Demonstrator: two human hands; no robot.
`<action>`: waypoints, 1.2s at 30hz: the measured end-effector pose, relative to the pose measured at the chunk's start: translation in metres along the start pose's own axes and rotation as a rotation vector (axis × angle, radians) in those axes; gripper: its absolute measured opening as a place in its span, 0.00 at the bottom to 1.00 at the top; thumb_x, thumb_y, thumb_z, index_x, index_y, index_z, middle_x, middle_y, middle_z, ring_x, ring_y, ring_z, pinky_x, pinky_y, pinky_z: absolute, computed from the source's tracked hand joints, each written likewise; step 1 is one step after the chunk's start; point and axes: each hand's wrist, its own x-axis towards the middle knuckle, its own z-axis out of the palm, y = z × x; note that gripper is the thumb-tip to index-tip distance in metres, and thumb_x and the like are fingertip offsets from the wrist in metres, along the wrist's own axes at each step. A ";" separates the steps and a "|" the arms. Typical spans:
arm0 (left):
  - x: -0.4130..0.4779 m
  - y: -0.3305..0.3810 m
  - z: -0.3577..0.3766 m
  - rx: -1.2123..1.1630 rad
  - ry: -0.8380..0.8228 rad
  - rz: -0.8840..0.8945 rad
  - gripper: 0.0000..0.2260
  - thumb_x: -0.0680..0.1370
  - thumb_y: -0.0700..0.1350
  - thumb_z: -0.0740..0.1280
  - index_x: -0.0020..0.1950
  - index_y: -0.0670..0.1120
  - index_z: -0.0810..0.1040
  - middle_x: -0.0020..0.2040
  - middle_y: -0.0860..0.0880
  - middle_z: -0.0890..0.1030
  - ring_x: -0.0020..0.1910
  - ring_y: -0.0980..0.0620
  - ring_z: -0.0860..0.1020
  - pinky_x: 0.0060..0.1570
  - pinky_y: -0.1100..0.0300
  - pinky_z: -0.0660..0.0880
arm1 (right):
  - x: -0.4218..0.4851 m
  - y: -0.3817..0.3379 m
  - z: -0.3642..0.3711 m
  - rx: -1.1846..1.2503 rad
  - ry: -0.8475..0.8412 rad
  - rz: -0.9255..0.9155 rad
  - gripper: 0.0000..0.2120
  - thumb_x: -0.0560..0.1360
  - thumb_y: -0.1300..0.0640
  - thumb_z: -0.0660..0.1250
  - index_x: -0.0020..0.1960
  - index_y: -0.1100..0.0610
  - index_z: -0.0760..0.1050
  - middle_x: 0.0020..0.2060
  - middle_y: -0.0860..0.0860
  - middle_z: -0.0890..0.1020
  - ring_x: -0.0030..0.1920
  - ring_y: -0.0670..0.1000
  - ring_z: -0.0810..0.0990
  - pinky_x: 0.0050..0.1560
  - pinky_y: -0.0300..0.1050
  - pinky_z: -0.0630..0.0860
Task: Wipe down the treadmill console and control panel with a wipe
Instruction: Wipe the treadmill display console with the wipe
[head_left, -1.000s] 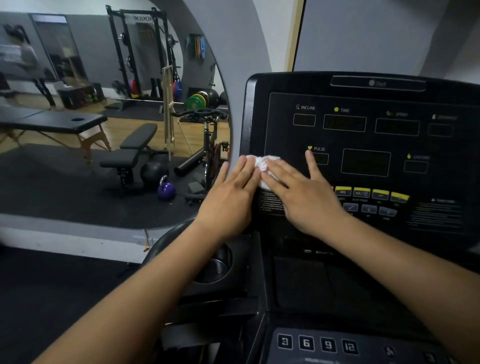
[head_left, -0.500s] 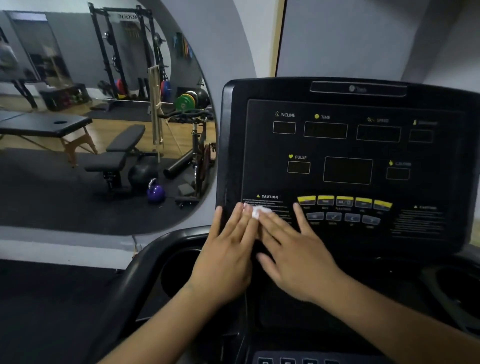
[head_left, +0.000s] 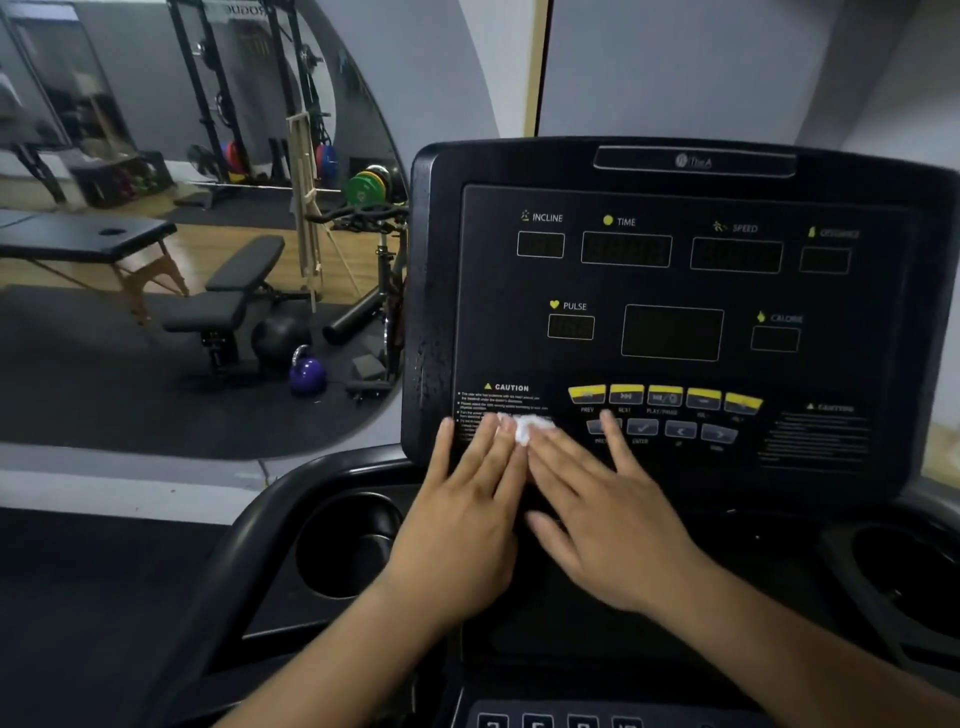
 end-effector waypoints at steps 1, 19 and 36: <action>0.009 -0.003 -0.002 0.010 0.008 0.004 0.33 0.71 0.47 0.54 0.76 0.37 0.63 0.76 0.38 0.63 0.77 0.41 0.57 0.71 0.35 0.52 | 0.007 0.007 -0.005 0.003 0.020 0.013 0.30 0.79 0.42 0.50 0.73 0.60 0.65 0.74 0.53 0.65 0.75 0.49 0.58 0.72 0.67 0.52; 0.063 0.002 -0.015 0.099 0.046 -0.001 0.28 0.78 0.45 0.47 0.76 0.38 0.62 0.77 0.38 0.59 0.77 0.41 0.58 0.69 0.27 0.52 | 0.023 0.043 -0.022 0.006 0.094 0.167 0.31 0.80 0.42 0.47 0.74 0.62 0.62 0.75 0.54 0.62 0.76 0.49 0.56 0.72 0.68 0.48; 0.108 0.032 -0.021 0.106 0.062 0.009 0.28 0.79 0.46 0.45 0.77 0.38 0.59 0.78 0.38 0.57 0.78 0.41 0.55 0.70 0.29 0.52 | 0.007 0.084 -0.032 -0.002 0.086 0.243 0.30 0.76 0.50 0.51 0.75 0.63 0.60 0.76 0.55 0.61 0.77 0.50 0.55 0.73 0.66 0.47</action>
